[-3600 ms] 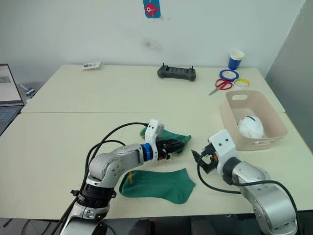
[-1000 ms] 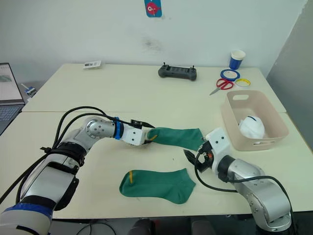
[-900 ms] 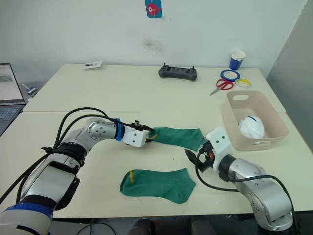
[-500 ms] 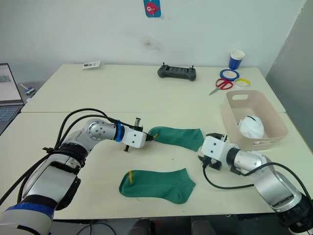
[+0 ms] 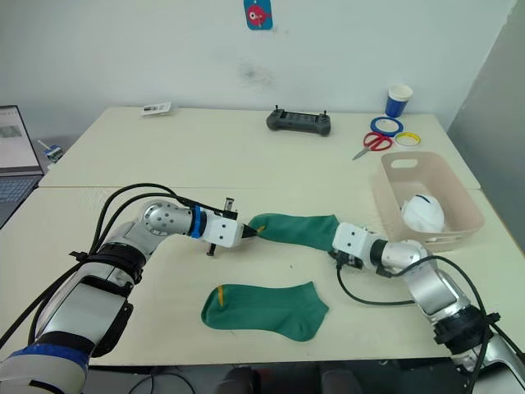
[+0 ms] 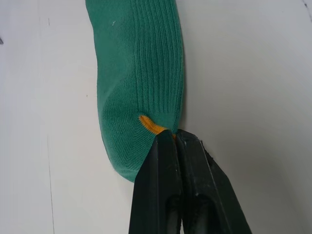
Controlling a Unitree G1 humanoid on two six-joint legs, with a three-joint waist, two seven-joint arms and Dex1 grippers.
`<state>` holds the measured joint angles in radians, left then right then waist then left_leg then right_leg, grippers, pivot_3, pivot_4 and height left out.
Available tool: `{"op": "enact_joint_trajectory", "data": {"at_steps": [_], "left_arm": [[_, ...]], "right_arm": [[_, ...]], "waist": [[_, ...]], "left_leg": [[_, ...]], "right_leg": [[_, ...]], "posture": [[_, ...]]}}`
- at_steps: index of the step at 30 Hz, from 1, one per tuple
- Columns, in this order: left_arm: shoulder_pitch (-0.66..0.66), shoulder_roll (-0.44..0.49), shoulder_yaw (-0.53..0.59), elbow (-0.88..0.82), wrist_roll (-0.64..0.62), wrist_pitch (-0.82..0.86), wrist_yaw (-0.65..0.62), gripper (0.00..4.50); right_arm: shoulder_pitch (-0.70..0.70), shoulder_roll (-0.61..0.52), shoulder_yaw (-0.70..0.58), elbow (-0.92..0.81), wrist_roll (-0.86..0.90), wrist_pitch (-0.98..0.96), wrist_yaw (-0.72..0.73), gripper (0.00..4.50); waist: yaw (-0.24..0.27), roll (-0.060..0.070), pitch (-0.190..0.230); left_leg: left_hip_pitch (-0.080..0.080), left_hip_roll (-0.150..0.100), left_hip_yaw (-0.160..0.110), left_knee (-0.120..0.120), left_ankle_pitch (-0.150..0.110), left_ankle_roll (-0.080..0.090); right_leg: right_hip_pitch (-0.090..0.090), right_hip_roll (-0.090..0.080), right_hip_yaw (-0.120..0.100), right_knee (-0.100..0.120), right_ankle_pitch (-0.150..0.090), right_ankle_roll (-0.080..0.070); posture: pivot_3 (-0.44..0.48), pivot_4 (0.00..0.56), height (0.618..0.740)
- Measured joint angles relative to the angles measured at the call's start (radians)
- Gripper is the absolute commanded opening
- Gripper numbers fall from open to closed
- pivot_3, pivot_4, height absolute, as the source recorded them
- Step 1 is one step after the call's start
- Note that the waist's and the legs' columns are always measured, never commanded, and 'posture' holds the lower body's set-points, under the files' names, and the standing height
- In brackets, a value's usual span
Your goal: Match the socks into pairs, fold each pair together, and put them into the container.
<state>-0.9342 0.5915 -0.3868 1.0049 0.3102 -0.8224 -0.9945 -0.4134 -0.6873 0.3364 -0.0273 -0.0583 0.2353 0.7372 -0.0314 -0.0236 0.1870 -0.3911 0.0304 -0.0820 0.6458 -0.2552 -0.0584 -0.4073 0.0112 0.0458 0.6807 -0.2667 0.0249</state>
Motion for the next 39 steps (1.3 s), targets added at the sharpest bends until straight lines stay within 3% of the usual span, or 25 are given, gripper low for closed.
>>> {"op": "enact_joint_trajectory", "data": {"at_steps": [4,5,15,19,22,30,34,39], "left_arm": [[0.001,0.0,0.0,-0.007,-0.001,0.006,-0.002,0.0],[0.003,0.0,0.0,-0.011,-0.007,0.006,-0.006,0.0],[0.042,0.013,0.008,-0.064,-0.081,0.009,-0.1,0.0],[0.077,0.032,0.04,-0.131,-0.169,0.069,-0.187,0.0],[0.108,0.06,0.077,-0.253,-0.272,0.198,-0.288,0.0],[0.235,0.268,0.101,-0.754,-0.536,0.89,-0.568,0.0],[0.247,0.329,0.101,-0.814,-0.589,1.096,-0.611,0.0],[0.211,0.266,0.081,-0.728,-0.588,1.305,-0.609,0.0]], "right_arm": [[0.003,0.01,-0.001,0.001,0.0,0.016,0.023,0.2],[0.005,0.016,-0.002,-0.001,0.0,0.017,0.025,0.01],[0.074,0.041,-0.06,-0.125,0.021,0.042,0.027,0.01],[0.101,0.041,-0.092,-0.185,0.051,0.078,0.031,0.01],[0.113,0.043,-0.133,-0.259,0.105,0.146,0.042,0.01],[0.159,0.079,-0.307,-0.541,0.45,0.554,0.052,0.01],[0.165,0.081,-0.364,-0.596,0.575,0.72,0.013,0.01],[0.142,0.135,-0.384,-0.552,0.631,0.896,-0.104,0.01]], "waist": [[-0.001,0.0,0.0],[-0.001,0.0,0.0],[-0.001,0.0,0.0],[-0.002,0.0,0.0],[-0.002,0.0,0.0],[-0.008,0.0,0.0],[-0.009,0.0,0.0],[-0.008,0.0,0.0]], "left_leg": [[0.0,0.0,0.0,0.0,0.0,0.0],[0.0,0.0,0.0,0.0,0.0,0.0],[0.0,0.0,0.0,0.0,0.0,0.001],[0.0,0.0,0.0,0.0,0.0,0.001],[0.0,0.0,-0.001,0.0,0.0,0.001],[0.001,0.001,-0.002,0.0,0.001,0.001],[0.003,0.001,-0.001,0.0,0.001,0.002],[0.003,0.001,-0.001,0.0,0.003,0.005]], "right_leg": [[0.0,0.0,0.0,0.0,0.0,0.0],[0.0,0.0,0.0,0.0,0.0,0.0],[0.0,0.0,0.0,0.001,0.0,-0.001],[0.0,0.0,0.0,0.001,0.001,-0.001],[0.0,0.0,0.0,0.001,0.001,-0.001],[0.001,0.001,-0.001,0.002,0.0,0.0],[0.002,0.001,-0.001,0.002,0.0,-0.001],[0.002,0.001,0.0,0.002,0.001,-0.003]], "posture": [[0.0,0.15,0.74],[0.0,0.15,0.74],[0.0,0.15,0.74],[0.0,0.15,0.74],[0.0,0.15,0.74],[0.0,0.15,0.74],[0.0,0.15,0.74],[0.0,0.15,0.74]]}}
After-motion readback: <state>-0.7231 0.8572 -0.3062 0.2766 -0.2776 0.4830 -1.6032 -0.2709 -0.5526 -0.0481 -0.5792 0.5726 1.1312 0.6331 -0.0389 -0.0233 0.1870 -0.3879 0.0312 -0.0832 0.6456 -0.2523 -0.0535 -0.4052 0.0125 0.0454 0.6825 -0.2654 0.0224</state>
